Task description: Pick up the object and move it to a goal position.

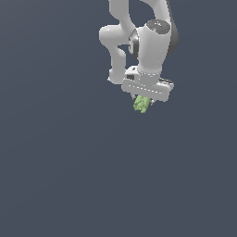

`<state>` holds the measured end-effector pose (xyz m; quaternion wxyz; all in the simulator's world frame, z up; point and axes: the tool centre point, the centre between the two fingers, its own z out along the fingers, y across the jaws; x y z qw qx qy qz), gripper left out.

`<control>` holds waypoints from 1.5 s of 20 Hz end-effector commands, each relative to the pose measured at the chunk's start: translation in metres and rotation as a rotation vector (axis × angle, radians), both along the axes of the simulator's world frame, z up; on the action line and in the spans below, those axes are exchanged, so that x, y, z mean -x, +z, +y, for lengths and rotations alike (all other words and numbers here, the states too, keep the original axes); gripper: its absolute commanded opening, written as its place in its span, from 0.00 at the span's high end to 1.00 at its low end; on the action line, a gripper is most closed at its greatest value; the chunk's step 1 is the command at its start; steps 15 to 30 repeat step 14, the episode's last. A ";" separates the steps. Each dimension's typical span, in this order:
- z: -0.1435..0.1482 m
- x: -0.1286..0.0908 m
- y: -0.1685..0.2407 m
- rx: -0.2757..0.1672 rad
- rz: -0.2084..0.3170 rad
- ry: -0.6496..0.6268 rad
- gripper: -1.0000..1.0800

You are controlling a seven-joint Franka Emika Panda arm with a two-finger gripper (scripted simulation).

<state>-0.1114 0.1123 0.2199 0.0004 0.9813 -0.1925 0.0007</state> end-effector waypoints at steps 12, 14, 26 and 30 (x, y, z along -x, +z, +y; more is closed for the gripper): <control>0.023 0.029 0.055 0.000 0.001 -0.001 1.00; 0.024 0.029 0.056 -0.001 0.001 0.000 1.00; 0.024 0.029 0.056 -0.001 0.001 0.000 1.00; 0.024 0.029 0.056 -0.001 0.001 0.000 1.00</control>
